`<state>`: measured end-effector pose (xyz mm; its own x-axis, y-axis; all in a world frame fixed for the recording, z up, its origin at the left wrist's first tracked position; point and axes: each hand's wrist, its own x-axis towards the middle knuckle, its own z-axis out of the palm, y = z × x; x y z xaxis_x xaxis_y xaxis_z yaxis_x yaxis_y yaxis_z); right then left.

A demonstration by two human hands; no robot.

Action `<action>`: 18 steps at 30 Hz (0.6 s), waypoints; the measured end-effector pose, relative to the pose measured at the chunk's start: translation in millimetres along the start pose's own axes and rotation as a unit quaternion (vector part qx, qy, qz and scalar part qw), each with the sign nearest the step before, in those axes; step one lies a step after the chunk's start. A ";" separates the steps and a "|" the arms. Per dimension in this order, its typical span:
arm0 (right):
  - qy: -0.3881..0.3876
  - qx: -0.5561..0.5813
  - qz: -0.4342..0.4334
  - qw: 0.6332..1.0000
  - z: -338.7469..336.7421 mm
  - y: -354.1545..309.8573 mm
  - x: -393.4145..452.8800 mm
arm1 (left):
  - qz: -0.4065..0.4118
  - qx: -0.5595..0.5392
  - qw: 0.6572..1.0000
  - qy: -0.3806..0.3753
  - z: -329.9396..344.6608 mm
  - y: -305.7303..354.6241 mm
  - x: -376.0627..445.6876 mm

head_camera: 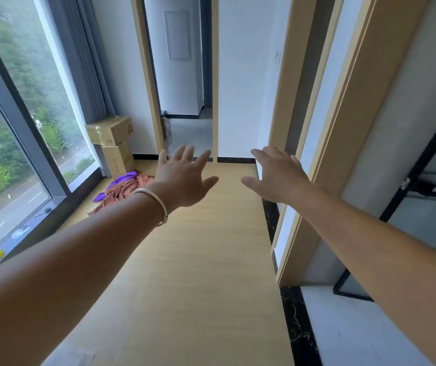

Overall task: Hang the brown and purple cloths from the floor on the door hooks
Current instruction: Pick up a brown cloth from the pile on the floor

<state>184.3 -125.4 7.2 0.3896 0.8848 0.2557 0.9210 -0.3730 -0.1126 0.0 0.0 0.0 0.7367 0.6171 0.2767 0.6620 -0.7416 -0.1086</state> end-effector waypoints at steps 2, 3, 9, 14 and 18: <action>0.002 -0.012 0.004 1.000 11.2 -1.0 22.5 | 0.003 0.007 1.000 -0.002 12.6 -8.7 20.5; 0.000 -0.019 0.010 1.000 19.1 -0.3 35.9 | 0.006 0.010 1.000 -0.003 21.9 -14.9 32.3; 0.010 -0.035 0.041 0.998 56.9 -12.3 123.7 | 0.016 -0.011 1.000 -0.007 60.3 -65.9 105.9; 0.021 -0.030 0.044 0.998 84.7 -25.7 179.0 | 0.021 -0.021 1.000 -0.007 83.2 -101.9 161.0; 0.005 -0.022 0.045 0.999 93.7 -24.9 219.2 | 0.028 -0.018 0.999 -0.005 98.3 -116.1 201.3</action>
<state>246.3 104.0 -23.9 0.4706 0.8445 0.2557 0.8815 -0.4630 -0.0930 85.0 236.2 -25.6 0.7741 0.5769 0.2607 0.6143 -0.7840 -0.0891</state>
